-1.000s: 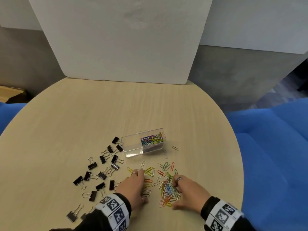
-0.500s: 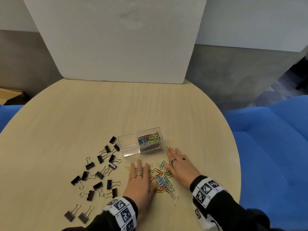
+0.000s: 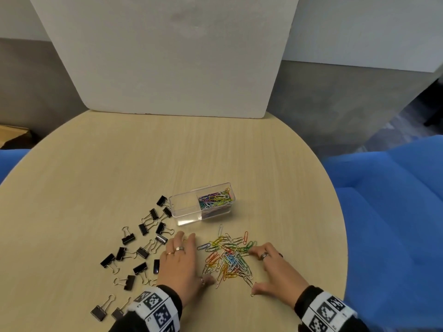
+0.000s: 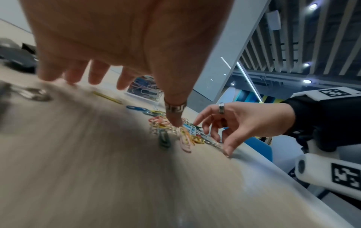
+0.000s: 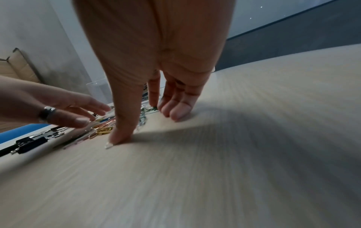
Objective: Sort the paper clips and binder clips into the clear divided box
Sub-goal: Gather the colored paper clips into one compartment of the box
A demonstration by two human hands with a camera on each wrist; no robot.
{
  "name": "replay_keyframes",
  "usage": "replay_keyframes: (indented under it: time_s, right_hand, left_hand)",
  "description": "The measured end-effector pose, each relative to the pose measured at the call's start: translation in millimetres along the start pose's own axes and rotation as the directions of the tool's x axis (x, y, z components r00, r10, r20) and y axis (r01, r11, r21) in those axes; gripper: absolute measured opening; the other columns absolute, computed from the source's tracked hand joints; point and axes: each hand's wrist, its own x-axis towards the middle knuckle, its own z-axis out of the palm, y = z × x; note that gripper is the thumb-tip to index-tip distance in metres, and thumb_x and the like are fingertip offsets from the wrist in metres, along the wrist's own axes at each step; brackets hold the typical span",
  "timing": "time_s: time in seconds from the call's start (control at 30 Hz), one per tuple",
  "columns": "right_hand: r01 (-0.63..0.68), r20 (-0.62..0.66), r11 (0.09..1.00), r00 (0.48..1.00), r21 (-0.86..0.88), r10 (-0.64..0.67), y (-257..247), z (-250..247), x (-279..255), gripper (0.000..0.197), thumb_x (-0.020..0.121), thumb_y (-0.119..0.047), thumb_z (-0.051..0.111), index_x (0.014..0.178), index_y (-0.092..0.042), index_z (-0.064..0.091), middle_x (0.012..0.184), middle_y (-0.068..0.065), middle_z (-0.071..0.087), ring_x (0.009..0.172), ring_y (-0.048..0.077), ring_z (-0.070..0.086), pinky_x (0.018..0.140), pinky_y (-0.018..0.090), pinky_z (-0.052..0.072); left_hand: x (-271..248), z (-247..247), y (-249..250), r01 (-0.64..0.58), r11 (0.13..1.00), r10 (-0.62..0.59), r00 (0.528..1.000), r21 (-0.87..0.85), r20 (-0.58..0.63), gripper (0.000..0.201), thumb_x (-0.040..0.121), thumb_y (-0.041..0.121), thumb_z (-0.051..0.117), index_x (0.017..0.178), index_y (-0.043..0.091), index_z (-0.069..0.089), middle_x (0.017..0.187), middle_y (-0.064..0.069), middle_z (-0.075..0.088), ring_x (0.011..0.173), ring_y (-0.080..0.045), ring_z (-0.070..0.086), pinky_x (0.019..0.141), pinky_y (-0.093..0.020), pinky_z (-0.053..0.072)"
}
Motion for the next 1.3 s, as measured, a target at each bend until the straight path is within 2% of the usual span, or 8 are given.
replay_keyframes:
  time_s: [0.3,0.4,0.53,0.67,0.83,1.1,1.2,1.3]
  right_hand:
    - [-0.031,-0.236,0.999,0.972,-0.024,0.024,-14.4,-2.2,24.0,0.085,0.072,-0.052,0.067,0.141,-0.025,0.025,0.14,-0.003,0.025,0.129,0.014,0.022,0.11,0.025,0.021]
    - [-0.042,-0.202,0.994,0.979,-0.102,0.02,-13.1,1.1,22.6,0.077,0.087,-0.057,0.04,0.147,-0.021,0.008,0.154,-0.003,0.009,0.142,0.014,0.002,0.113,0.024,0.005]
    - [0.104,-0.027,0.982,0.994,-0.157,-0.109,-18.6,12.3,16.1,0.109,0.057,-0.08,-0.014,0.147,-0.021,0.0,0.156,-0.007,-0.002,0.133,-0.001,-0.016,0.109,0.017,-0.006]
    - [0.085,-0.103,0.982,0.989,-0.169,-0.103,-22.5,8.3,11.3,0.098,0.062,-0.076,0.001,0.147,-0.027,0.008,0.155,-0.009,0.005,0.14,0.003,-0.003,0.11,0.019,0.002]
    - [0.028,-0.042,0.968,0.998,-0.249,-0.04,-30.3,6.5,17.0,0.106,0.065,-0.08,0.041,0.147,-0.028,-0.002,0.154,-0.013,0.0,0.14,0.012,0.001,0.113,0.033,0.008]
    - [0.073,-0.045,0.986,0.996,-0.151,-0.081,-34.5,15.0,23.6,0.111,0.06,-0.065,0.067,0.145,-0.033,0.003,0.149,-0.017,0.012,0.132,0.009,0.01,0.109,0.031,0.015]
    - [0.073,-0.069,0.991,0.994,-0.112,-0.081,-35.2,14.7,27.0,0.108,0.062,-0.06,0.07,0.145,-0.033,0.007,0.147,-0.016,0.015,0.131,0.008,0.012,0.109,0.031,0.016]
    - [0.072,-0.08,0.991,0.993,-0.117,-0.082,-35.0,14.5,28.1,0.106,0.064,-0.06,0.068,0.145,-0.031,0.007,0.148,-0.015,0.014,0.132,0.009,0.011,0.11,0.03,0.015]
  left_hand:
    - [6.6,7.6,14.8,-0.238,0.938,0.254,0.966,-0.25,0.035,0.069,0.095,0.03,0.044,0.148,0.025,0.0,0.157,0.006,-0.011,0.144,-0.013,-0.008,0.116,-0.025,0.006]
    - [10.2,4.1,6.5,-0.202,0.96,0.212,0.977,-0.196,0.029,0.073,0.094,0.033,0.045,0.148,0.022,-0.003,0.156,0.0,-0.014,0.143,-0.018,-0.016,0.115,-0.027,0.001]
    - [6.5,5.0,6.0,-0.294,0.929,0.322,0.941,-0.224,0.104,0.077,0.091,0.037,0.049,0.148,0.026,-0.002,0.156,0.008,-0.011,0.144,-0.012,-0.012,0.111,-0.021,-0.001]
    - [10.1,-2.6,1.8,-0.239,0.942,0.235,0.971,-0.236,-0.047,0.068,0.094,0.028,0.043,0.148,0.026,0.002,0.157,0.007,-0.005,0.145,-0.014,-0.006,0.114,-0.023,0.003]
    - [8.3,-2.5,4.5,-0.178,0.962,0.2,0.975,-0.206,0.091,0.067,0.096,0.017,0.038,0.148,0.024,-0.003,0.157,0.0,-0.01,0.144,-0.017,-0.011,0.117,-0.03,0.012]
    - [5.3,-12.0,0.7,-0.265,0.889,0.29,0.957,-0.373,0.009,0.058,0.095,0.02,0.041,0.144,0.033,0.014,0.146,0.005,0.038,0.129,-0.009,0.041,0.107,-0.022,0.034]
    - [10.7,-22.5,-8.8,-0.224,0.954,0.208,0.973,-0.199,-0.098,0.062,0.095,0.02,0.04,0.147,0.027,0.008,0.154,0.002,0.023,0.139,-0.012,0.027,0.114,-0.023,0.016]
    - [10.9,-20.5,-11.6,-0.169,0.976,0.176,0.983,-0.134,0.049,0.068,0.095,0.016,0.039,0.148,0.024,-0.004,0.158,-0.002,0.0,0.144,-0.02,0.013,0.117,-0.031,0.009]
